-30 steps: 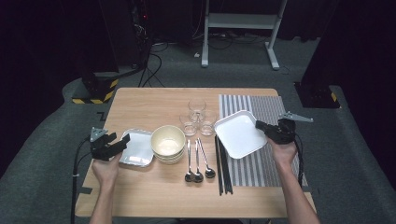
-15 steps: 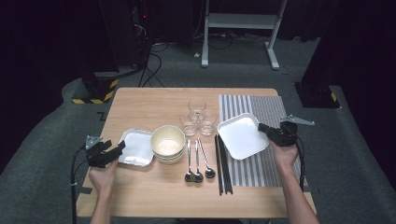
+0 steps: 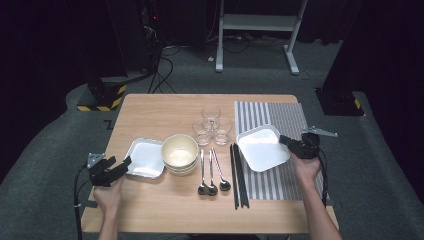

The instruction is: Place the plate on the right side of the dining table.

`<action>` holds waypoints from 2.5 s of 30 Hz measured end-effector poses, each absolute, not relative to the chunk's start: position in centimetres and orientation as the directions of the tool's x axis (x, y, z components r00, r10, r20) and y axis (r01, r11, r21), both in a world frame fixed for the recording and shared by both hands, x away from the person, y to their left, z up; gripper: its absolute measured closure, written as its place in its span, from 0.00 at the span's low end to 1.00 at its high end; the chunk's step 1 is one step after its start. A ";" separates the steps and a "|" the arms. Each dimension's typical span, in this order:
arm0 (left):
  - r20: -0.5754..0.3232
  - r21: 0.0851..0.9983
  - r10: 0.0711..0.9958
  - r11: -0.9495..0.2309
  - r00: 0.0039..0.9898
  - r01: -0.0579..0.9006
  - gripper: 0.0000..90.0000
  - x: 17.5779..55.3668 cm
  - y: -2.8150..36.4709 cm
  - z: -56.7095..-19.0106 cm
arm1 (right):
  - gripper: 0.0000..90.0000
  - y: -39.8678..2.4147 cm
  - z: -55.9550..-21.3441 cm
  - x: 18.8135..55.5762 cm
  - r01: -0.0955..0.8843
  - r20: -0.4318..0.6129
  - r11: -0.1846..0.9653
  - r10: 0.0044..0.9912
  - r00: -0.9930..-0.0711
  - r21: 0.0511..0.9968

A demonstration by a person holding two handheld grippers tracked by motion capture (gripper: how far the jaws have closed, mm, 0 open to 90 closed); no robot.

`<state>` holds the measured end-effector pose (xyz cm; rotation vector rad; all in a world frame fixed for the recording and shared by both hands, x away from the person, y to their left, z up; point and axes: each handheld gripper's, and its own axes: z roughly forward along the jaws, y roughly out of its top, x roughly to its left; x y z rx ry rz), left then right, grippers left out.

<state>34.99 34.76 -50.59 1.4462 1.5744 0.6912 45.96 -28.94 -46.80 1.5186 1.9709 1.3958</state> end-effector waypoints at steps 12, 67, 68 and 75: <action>-0.208 0.846 0.977 0.157 0.043 0.509 0.34 34.1 35.1 -51.6 | 0.98 -29.8 -48.5 46.0 0.585 0.320 -0.069 0.885 -0.338 0.808; -0.288 0.825 0.957 0.223 0.047 0.519 0.28 34.3 36.4 -53.3 | 0.79 -31.6 -52.0 47.8 0.673 0.179 -0.015 0.968 -0.175 0.740; -0.285 0.825 0.957 0.219 0.048 0.522 0.28 34.4 36.4 -53.3 | 0.79 -31.6 -52.0 47.8 0.673 0.179 -0.015 0.968 -0.175 0.740; -0.281 0.820 0.959 0.214 0.047 0.530 0.28 34.4 36.3 -53.3 | 0.83 -30.7 -51.5 49.4 0.693 0.109 0.072 0.971 -0.213 0.717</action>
